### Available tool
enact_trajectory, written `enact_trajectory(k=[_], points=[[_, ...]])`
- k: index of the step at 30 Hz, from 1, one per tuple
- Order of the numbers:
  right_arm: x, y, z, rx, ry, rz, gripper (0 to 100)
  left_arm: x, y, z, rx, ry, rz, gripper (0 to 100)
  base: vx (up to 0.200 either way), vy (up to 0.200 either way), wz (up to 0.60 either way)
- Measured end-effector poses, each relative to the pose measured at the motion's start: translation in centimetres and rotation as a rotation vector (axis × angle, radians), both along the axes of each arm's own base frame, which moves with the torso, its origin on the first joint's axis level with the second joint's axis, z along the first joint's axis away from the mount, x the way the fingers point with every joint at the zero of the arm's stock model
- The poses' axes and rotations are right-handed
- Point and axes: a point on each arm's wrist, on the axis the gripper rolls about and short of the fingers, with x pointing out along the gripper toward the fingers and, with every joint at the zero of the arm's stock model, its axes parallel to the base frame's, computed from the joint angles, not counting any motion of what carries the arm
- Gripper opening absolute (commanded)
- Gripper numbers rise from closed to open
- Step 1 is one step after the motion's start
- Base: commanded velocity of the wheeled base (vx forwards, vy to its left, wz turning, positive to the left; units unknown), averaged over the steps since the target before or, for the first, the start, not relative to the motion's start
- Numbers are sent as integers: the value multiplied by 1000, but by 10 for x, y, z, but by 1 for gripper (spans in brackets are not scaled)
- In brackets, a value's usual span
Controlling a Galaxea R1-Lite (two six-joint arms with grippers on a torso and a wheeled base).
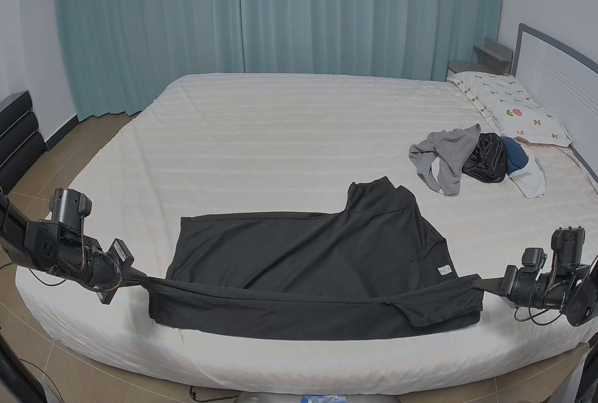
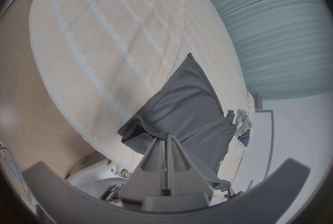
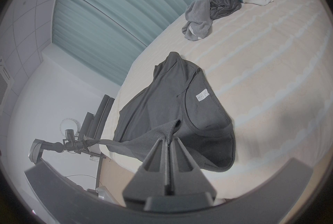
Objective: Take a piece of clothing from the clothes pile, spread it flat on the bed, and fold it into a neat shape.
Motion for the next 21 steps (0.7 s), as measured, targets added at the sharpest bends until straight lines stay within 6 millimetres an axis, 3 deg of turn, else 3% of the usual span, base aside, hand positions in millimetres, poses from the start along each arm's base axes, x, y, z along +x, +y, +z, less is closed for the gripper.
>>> enact_trajectory(k=[21], points=[[-31,-2,13,5,-33,-4,0,-38,0,7,48,38,-83,0,0,0,0]])
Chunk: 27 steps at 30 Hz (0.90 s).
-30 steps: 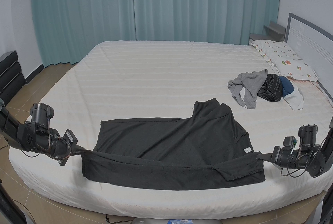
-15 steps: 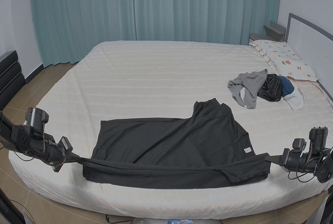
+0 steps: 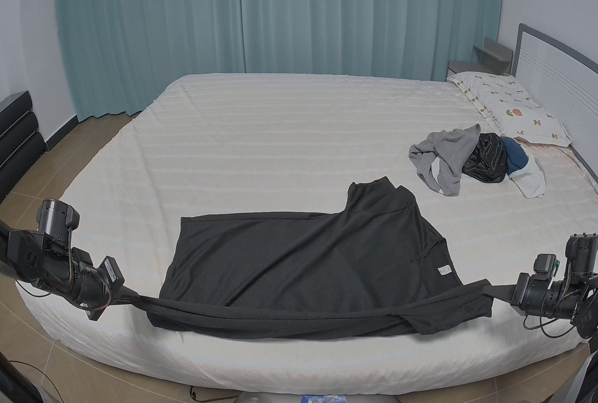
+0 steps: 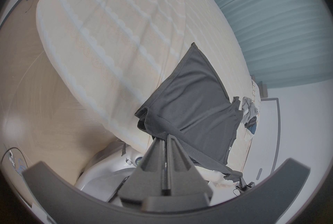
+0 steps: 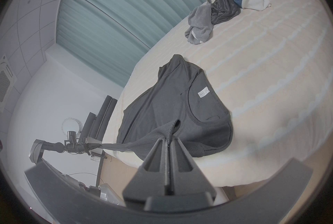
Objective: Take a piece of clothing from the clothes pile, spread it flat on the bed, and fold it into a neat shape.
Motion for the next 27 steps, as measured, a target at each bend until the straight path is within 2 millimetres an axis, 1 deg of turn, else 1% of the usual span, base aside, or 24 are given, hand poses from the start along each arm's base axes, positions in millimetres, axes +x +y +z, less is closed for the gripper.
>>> enact_trajectory(k=[9,14,19,22,27], points=[[-8,1,-1,-17,1,11,0,-11,0,-3,8,35,-6,0,0,0,0],[-9,1,-2,-25,2,17,0,-11,-1,-2,7,47,-11,0,0,0,0],[-7,2,-5,-25,18,21,0,-1,0,-1,8,42,-11,0,0,0,0],[2,2,-8,-27,27,24,0,8,1,-4,7,51,-10,0,0,0,0],[22,1,-14,-31,32,24,0,27,3,-11,5,61,-6,0,0,0,0]])
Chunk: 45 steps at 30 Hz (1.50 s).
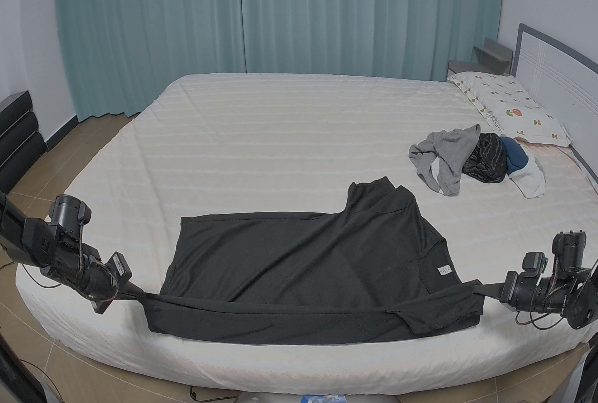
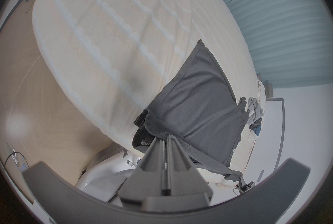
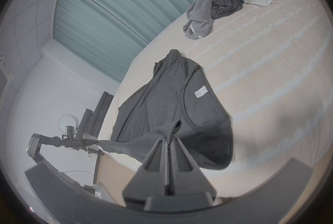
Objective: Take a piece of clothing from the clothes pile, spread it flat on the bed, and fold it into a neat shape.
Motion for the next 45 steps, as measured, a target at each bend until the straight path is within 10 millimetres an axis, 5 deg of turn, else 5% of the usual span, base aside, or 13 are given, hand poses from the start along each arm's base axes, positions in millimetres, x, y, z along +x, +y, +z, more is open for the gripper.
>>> enact_trajectory(k=[21,35,36,38,39,45], points=[[62,7,-30,-22,34,-12,0,56,-6,-29,81,20,3,0,0,0,0],[75,10,-44,-3,65,-18,0,76,-23,-47,146,-14,21,0,0,0,0],[76,10,-45,-3,66,-18,100,77,-24,-48,146,-11,19,0,0,0,0],[76,10,-47,-2,71,-19,100,77,-25,-49,146,-10,16,0,0,0,0],[76,10,-47,-2,74,-19,100,77,-26,-50,146,-8,15,100,0,0,0],[77,10,-50,1,84,-20,100,79,-27,-50,132,-1,39,100,0,0,0]])
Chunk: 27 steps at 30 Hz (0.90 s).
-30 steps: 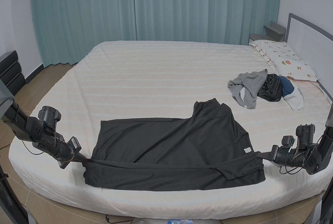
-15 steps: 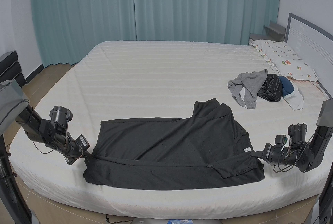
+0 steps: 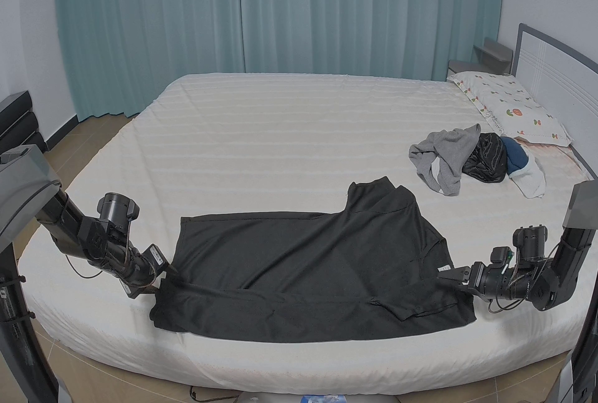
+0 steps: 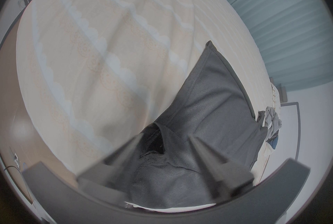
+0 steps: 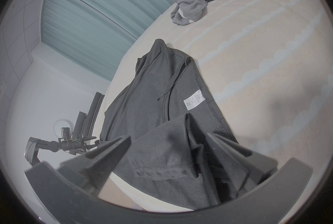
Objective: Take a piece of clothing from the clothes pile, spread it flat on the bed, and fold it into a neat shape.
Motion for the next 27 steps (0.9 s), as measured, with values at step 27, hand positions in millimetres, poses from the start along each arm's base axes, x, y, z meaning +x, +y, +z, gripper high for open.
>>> enact_trajectory(k=[27], points=[[-37,81,34,138,167,-287,100,-29,15,3,-101,-92,26,100,0,0,0]])
